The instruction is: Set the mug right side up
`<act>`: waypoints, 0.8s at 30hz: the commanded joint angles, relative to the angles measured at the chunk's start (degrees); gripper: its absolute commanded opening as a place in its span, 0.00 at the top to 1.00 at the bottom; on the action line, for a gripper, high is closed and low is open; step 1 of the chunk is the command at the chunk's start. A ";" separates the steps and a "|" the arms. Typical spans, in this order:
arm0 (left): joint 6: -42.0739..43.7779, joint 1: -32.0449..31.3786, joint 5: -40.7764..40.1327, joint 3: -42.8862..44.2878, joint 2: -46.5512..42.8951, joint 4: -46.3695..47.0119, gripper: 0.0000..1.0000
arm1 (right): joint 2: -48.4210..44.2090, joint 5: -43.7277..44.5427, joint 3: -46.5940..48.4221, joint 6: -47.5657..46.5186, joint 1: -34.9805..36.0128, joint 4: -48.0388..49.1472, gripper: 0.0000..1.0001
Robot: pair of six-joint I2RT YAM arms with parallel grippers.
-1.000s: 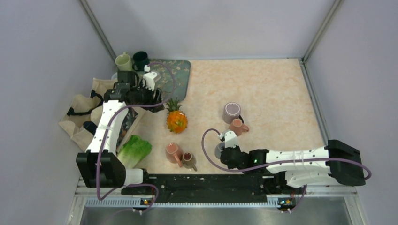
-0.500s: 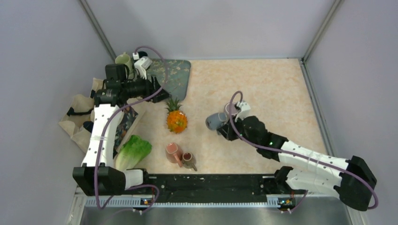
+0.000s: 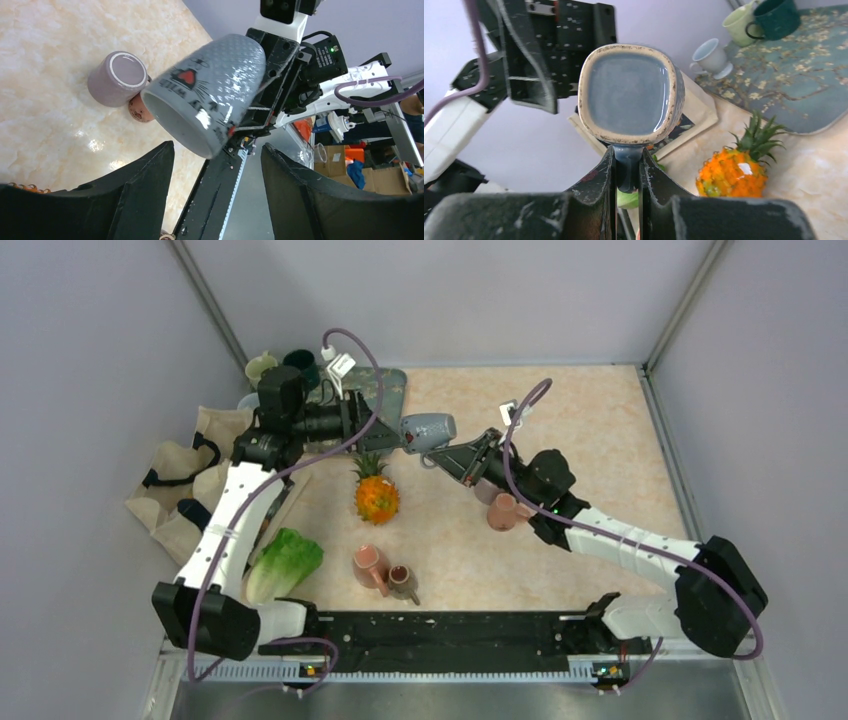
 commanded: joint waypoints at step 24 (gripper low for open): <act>14.02 -5.10 -18.43 8.78 5.55 -6.54 1.00 | 11.76 -2.67 6.36 4.81 -0.46 2.81 0.43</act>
